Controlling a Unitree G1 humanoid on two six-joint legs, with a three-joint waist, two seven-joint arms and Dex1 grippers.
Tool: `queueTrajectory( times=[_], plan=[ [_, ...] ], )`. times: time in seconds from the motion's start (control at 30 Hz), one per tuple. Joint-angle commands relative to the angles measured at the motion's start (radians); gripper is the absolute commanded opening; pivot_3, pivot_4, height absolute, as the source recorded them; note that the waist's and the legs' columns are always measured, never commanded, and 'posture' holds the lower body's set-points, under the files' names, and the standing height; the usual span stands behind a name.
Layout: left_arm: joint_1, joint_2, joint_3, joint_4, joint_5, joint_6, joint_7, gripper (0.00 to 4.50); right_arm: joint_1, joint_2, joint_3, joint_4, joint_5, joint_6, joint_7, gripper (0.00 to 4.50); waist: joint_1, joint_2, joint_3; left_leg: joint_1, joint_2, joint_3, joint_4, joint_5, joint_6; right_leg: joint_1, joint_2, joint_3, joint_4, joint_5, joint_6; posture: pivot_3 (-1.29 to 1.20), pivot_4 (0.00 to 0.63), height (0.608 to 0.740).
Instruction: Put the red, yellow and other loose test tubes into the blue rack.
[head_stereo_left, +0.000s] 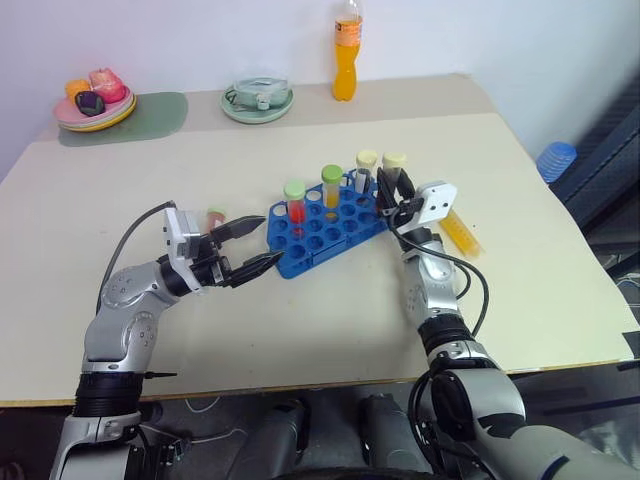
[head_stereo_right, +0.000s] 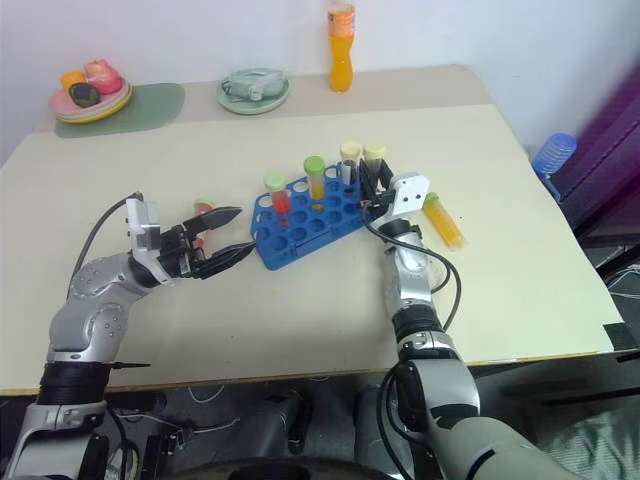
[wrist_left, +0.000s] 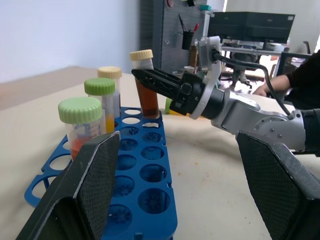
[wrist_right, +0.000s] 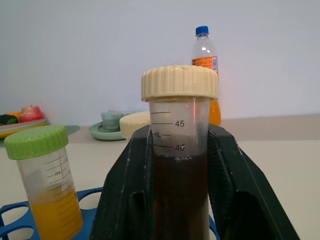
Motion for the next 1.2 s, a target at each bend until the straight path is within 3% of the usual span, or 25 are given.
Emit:
queueTrajectory(
  times=[0.03,0.27,0.3,0.53,0.8,1.0,1.13,1.2],
  plan=[
    [-0.001,0.009,0.01,-0.031,-0.004,-0.012,0.004,3.79,0.015,0.025,-0.007,-0.039,0.058,-0.027,0.073,0.83,-0.002,0.0,0.0,0.0,0.0,0.0,0.0,0.0,0.0,0.0,0.0,0.0,0.0,0.0,0.0,0.0,0.15,0.74],
    [-0.005,0.0,0.003,-0.023,-0.003,-0.014,0.006,3.79,0.039,-0.002,0.027,-0.059,-0.017,-0.078,0.058,4.19,-0.003,0.0,0.0,0.0,0.001,0.0,-0.001,0.0,-0.001,-0.001,0.001,0.001,0.0,0.0,0.0,0.0,0.15,0.74],
    [-0.005,0.0,0.001,-0.022,-0.002,-0.015,0.006,3.79,0.042,-0.004,0.03,-0.064,-0.02,-0.078,0.059,4.48,-0.003,0.0,0.0,0.0,0.001,0.0,-0.001,0.0,-0.001,-0.001,0.001,0.001,0.0,0.0,0.0,0.0,0.15,0.74],
    [-0.008,-0.016,-0.008,-0.015,0.001,-0.016,0.004,3.79,0.082,-0.039,0.039,-0.191,-0.027,-0.007,0.032,4.48,-0.001,0.0,0.0,0.0,0.001,0.001,0.0,0.0,-0.001,-0.001,0.001,0.001,0.0,0.0,0.0,0.0,0.15,0.74],
    [-0.008,-0.023,-0.017,-0.01,0.001,-0.016,0.0,3.79,0.173,-0.125,0.068,-0.511,-0.036,0.192,0.014,4.48,0.0,0.0,0.0,0.0,0.001,0.001,0.0,0.0,-0.001,-0.001,0.001,0.001,0.0,0.0,0.0,0.0,0.15,0.74],
    [-0.038,-0.036,-0.038,0.035,0.011,-0.038,-0.018,3.79,0.329,-0.315,0.083,-0.907,0.042,0.582,0.094,4.48,0.019,0.0,0.0,-0.001,0.001,0.002,0.0,0.0,0.0,-0.002,0.0,0.002,0.0,0.0,0.0,0.0,0.15,0.74],
    [-0.065,-0.046,-0.048,0.067,0.018,-0.051,-0.03,3.79,0.378,-0.527,0.011,-1.096,0.225,1.08,0.108,4.48,0.034,0.0,0.0,-0.002,0.001,0.003,0.001,-0.005,0.008,-0.002,-0.001,0.002,-0.001,0.0,0.0,0.0,0.15,0.74],
    [-0.075,-0.049,-0.051,0.081,0.024,-0.061,-0.035,3.79,0.375,-0.633,-0.021,-1.117,0.269,1.225,0.138,4.48,0.04,0.0,0.0,-0.003,0.001,0.004,0.001,-0.005,0.009,-0.002,-0.001,0.002,-0.002,0.0,0.0,0.0,0.15,0.74]
  ],
)
